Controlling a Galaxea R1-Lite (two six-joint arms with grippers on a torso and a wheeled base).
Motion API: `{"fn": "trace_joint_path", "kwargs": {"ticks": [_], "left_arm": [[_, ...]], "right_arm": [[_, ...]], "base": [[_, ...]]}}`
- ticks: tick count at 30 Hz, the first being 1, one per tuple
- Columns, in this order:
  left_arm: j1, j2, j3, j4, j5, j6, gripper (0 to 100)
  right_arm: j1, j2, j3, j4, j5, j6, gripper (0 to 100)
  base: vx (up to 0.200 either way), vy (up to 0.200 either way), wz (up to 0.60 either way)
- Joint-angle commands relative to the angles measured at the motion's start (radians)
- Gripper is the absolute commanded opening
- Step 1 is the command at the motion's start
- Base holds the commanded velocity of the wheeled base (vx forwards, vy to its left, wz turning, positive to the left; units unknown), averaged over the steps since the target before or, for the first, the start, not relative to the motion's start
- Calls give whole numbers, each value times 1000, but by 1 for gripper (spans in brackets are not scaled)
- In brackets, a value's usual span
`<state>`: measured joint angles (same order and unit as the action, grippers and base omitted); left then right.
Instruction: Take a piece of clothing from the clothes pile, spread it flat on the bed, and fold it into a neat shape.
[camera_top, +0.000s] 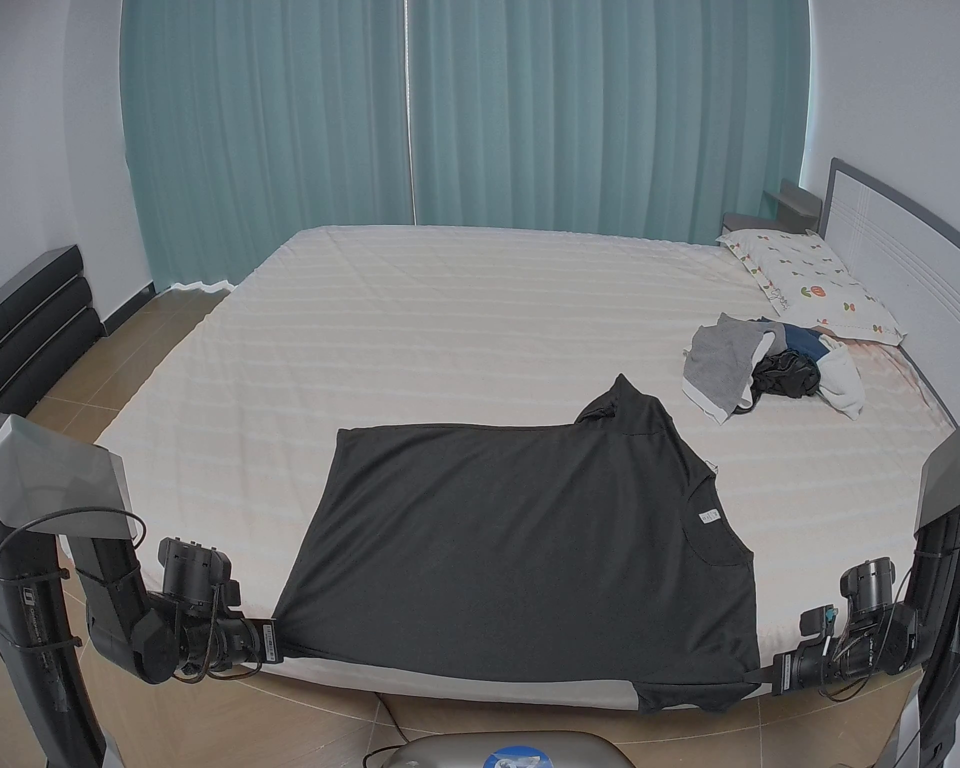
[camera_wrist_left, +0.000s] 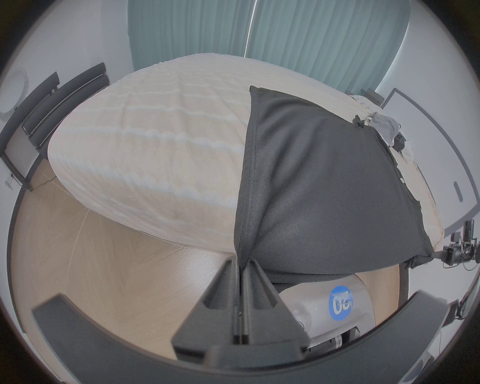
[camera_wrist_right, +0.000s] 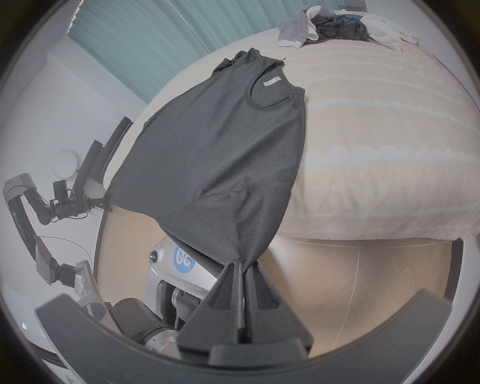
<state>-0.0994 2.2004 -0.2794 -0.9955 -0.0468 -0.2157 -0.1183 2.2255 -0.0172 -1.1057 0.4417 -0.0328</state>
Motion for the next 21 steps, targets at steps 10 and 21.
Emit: {"fn": "trace_joint_path", "kwargs": {"ticks": [10, 21], "left_arm": [[1, -108, -44, 55, -31, -106, 0], [20, -246, -327, 468, -168, -424, 0]], "right_arm": [[-6, -115, 14, -100, 51, 56, 0], [20, -76, -81, -327, 68, 318, 0]], "base": [[0, 0, 0], [0, 0, 0]]}}
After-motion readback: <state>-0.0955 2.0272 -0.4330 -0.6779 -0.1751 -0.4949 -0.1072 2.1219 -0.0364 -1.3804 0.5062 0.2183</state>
